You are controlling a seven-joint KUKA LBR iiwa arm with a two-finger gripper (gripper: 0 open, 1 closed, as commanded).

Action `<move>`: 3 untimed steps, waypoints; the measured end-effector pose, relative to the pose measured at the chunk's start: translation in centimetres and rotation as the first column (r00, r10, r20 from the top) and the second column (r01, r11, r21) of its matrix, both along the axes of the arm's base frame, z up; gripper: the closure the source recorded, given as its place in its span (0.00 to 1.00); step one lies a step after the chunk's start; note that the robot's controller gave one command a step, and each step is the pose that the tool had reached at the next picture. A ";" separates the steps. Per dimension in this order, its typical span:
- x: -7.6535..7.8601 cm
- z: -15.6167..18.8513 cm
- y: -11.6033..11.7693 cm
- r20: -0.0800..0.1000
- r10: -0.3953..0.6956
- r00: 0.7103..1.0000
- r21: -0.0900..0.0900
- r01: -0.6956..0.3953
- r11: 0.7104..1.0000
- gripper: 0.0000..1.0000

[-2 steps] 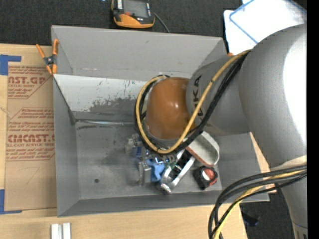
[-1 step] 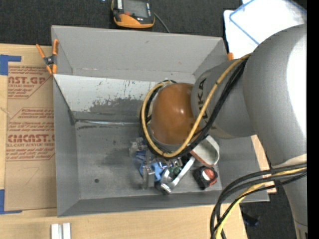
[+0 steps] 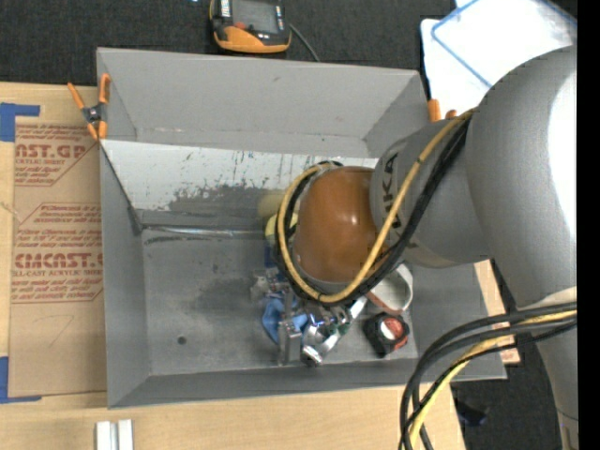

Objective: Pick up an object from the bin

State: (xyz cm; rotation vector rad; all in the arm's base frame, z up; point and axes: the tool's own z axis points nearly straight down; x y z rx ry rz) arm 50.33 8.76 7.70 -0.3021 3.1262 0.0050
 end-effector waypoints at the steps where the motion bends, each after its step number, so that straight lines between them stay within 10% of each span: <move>1: -0.4 8.4 -6.3 0.002 0.349 0.937 0.001 -0.349 0.937 0.00; 2: -1.0 -0.5 -8.9 -0.009 0.139 0.990 -0.003 -0.139 0.990 0.00; 3: -0.9 2.6 -5.0 0.021 0.296 0.955 -0.009 -0.296 0.955 0.00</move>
Offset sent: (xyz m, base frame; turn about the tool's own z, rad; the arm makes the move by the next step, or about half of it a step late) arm -0.0120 -0.0881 -0.0070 -0.1400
